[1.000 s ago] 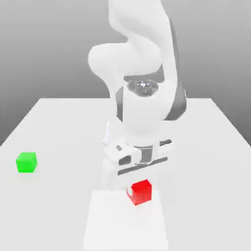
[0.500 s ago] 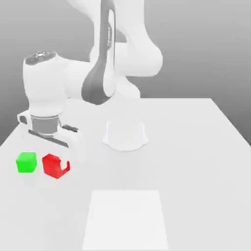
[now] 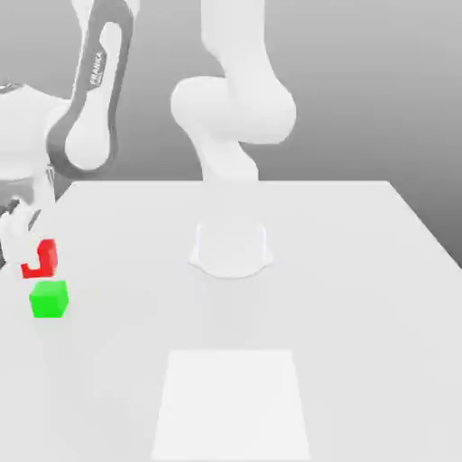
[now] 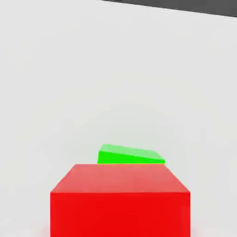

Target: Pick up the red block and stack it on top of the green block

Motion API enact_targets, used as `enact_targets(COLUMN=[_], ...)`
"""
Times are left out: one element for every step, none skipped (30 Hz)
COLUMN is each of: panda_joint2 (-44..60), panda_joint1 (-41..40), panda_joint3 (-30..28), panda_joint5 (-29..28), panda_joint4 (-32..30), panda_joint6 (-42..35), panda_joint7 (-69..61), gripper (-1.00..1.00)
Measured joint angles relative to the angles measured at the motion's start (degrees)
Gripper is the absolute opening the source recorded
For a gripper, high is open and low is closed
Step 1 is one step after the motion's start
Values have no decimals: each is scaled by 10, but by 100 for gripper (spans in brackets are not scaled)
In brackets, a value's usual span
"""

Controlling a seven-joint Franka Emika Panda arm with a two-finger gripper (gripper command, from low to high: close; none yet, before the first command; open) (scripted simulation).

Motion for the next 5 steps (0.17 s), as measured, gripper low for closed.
enact_targets(panda_joint2=[16,32,41,41,41], panda_joint1=[-5,-12,-18,-18,-18], panda_joint3=[10,21,30,30,30], panda_joint5=[24,49,64,64,64], panda_joint4=[1,1,1,1,1], panda_joint6=[13,25,33,33,33], panda_joint7=[-17,-35,-45,-45,-45], gripper=[-100,-100,100,100,100])
